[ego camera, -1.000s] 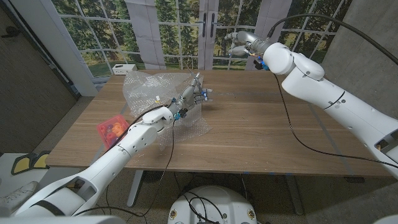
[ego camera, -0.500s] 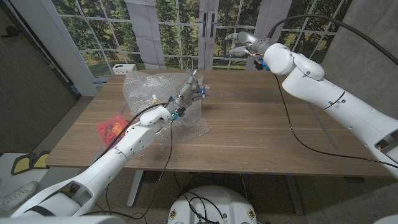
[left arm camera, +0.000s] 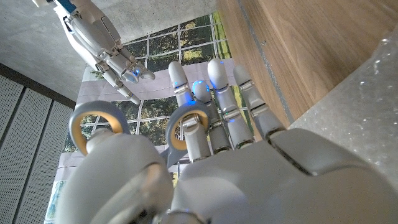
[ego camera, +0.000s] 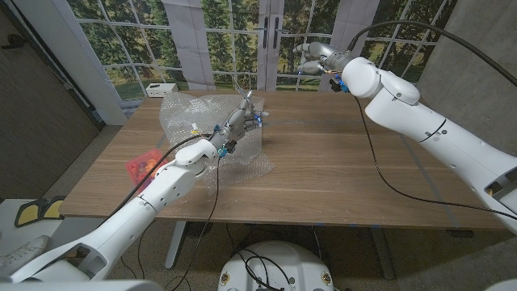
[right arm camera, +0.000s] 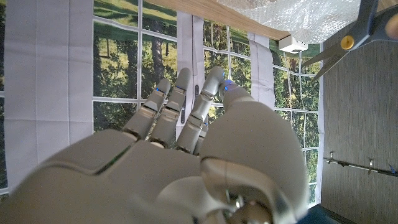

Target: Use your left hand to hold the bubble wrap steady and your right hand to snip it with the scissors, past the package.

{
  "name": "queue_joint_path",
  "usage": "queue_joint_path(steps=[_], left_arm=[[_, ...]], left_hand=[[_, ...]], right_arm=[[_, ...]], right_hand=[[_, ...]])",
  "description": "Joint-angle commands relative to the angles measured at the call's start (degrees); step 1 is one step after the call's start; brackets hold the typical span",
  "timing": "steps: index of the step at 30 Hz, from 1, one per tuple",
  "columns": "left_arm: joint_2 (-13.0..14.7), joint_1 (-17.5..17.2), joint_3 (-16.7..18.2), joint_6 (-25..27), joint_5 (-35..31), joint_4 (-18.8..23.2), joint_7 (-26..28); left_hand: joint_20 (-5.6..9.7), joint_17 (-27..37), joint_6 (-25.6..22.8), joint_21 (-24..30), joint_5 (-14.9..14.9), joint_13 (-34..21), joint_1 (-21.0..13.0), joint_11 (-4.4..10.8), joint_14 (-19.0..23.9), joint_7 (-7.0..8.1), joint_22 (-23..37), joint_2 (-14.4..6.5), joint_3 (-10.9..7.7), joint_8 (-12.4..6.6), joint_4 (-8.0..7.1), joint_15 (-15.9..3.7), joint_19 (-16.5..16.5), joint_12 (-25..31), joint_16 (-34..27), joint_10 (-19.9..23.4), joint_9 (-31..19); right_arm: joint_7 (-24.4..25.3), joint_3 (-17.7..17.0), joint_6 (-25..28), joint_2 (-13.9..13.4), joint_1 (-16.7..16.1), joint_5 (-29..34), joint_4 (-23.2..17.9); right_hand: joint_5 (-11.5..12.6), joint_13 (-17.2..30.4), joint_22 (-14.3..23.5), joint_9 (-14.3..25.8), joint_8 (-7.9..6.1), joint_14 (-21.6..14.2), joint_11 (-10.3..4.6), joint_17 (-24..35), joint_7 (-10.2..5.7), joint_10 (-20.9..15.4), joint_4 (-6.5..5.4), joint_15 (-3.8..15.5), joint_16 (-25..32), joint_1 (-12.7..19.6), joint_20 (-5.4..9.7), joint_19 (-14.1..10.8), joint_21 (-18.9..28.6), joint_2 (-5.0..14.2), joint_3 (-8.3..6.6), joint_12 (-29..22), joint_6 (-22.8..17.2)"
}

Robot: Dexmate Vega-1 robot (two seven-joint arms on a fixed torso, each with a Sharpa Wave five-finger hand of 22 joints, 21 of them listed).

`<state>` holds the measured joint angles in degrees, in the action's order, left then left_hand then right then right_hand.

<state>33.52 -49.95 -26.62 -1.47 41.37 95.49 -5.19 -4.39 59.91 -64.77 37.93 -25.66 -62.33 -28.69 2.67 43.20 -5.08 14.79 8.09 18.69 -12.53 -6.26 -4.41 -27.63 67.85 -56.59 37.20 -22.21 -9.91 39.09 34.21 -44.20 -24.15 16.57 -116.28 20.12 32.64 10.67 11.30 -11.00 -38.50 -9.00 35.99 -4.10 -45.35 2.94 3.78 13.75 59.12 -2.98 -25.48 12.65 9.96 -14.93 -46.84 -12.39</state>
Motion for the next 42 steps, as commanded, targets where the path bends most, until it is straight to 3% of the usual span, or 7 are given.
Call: queue_joint_path(steps=[1, 22, 23, 24, 27, 42], left_arm=[[3.04, -2.87, 1.09, 1.36, 0.12, 4.46, 1.71], [6.2, -7.37, 2.86, 1.53, 2.85, 9.41, 1.64], [6.31, -7.4, 2.87, 1.54, 3.02, 9.46, 1.37], [6.45, -7.48, 2.88, 1.5, 2.87, 9.64, 1.44], [6.67, -7.82, 3.04, 1.42, 3.2, 10.12, 1.33], [8.77, -10.12, 2.82, 2.34, 4.33, 13.55, 0.41]], left_hand=[[-0.13, 0.0, 3.27, 0.24, -0.38, -0.16, -0.75, 0.66, -0.15, -5.06, 0.37, -0.41, 0.47, -0.16, -0.75, -0.27, -0.49, 0.32, -0.3, 0.7, -0.37], [0.03, -0.64, 3.2, 0.46, -0.4, 0.6, -1.27, 0.69, 0.17, -5.15, 0.81, -0.55, 0.61, 0.16, -0.9, -0.44, -0.67, 0.09, -0.73, 1.58, -0.63], [-0.07, -0.85, 3.11, 0.44, -0.4, 0.53, -1.27, 0.61, 0.32, -5.11, 0.82, -0.59, 0.6, 0.15, -0.92, -0.21, -0.61, 0.12, -0.68, 1.54, -0.62], [-0.03, -0.63, 3.05, 0.46, -0.4, 0.64, -1.28, 0.5, 0.15, -5.21, 0.84, -0.61, 0.6, 0.12, -0.93, -0.24, -0.64, 0.06, -0.78, 1.58, -0.64], [-0.06, -0.95, 3.2, 0.42, -0.38, 1.01, -1.31, 0.58, 0.24, -5.18, 0.8, -0.68, 0.6, 0.19, -0.99, -0.4, -0.67, -0.15, -0.73, 1.67, -0.74], [-0.06, -1.14, 3.11, 0.36, -0.33, 1.03, -1.1, 0.58, -0.09, -5.17, 0.92, -1.05, 0.59, 0.26, -1.34, -0.26, -0.51, -0.17, -0.96, 1.76, -0.95]], right_arm=[[0.43, 0.34, 0.43, 0.27, -0.09, -0.61, 0.48], [0.48, 1.76, -0.42, 1.32, 0.92, -1.45, 3.37], [0.02, 2.06, -0.1, 1.36, 1.27, -1.33, 3.48], [-0.14, 2.05, -0.3, 1.43, 1.32, -1.6, 3.66], [0.25, 2.34, -0.85, 1.61, 1.28, -1.41, 3.94], [0.93, 2.54, -0.43, 1.95, 0.62, -1.84, 4.4]], right_hand=[[-0.17, 0.07, 0.1, 0.18, -0.01, -0.18, 0.13, 0.13, -0.01, -0.02, 0.17, 9.02, -0.56, -0.33, -0.16, -0.16, 0.12, -0.03, -0.54, -0.23, -0.39], [-0.45, 0.0, 0.1, 0.19, -0.01, -0.11, 0.01, 0.33, 0.03, 0.06, 0.56, 9.07, -0.72, -0.57, -0.12, -0.16, 0.12, -0.16, -0.78, -0.53, -0.47], [-0.5, -0.21, 0.1, 0.19, -0.02, -0.63, 0.03, 0.5, -0.05, -0.18, 0.61, 9.16, -0.42, -0.57, -0.13, -0.14, 0.11, -0.06, -0.83, -0.56, -0.53], [-0.73, 0.47, 0.09, 0.16, -0.11, -5.71, -0.22, 1.81, 0.17, -3.15, 1.43, 9.6, 2.08, 0.12, 0.39, -0.33, 0.19, 0.39, -1.47, -2.61, -0.97], [-0.98, 1.18, 0.09, 0.18, -0.21, -9.42, -0.21, 2.97, 0.45, -4.04, 2.08, 9.63, 3.86, 0.66, 0.71, -0.81, 0.36, 0.45, -1.87, -3.89, -1.59], [-1.51, 0.01, 0.14, 0.29, -0.35, -5.31, -0.03, 1.85, 0.23, -1.94, 1.94, 8.97, 0.28, -1.0, 0.6, -0.99, 0.42, -0.8, -1.95, -3.32, -2.56]])
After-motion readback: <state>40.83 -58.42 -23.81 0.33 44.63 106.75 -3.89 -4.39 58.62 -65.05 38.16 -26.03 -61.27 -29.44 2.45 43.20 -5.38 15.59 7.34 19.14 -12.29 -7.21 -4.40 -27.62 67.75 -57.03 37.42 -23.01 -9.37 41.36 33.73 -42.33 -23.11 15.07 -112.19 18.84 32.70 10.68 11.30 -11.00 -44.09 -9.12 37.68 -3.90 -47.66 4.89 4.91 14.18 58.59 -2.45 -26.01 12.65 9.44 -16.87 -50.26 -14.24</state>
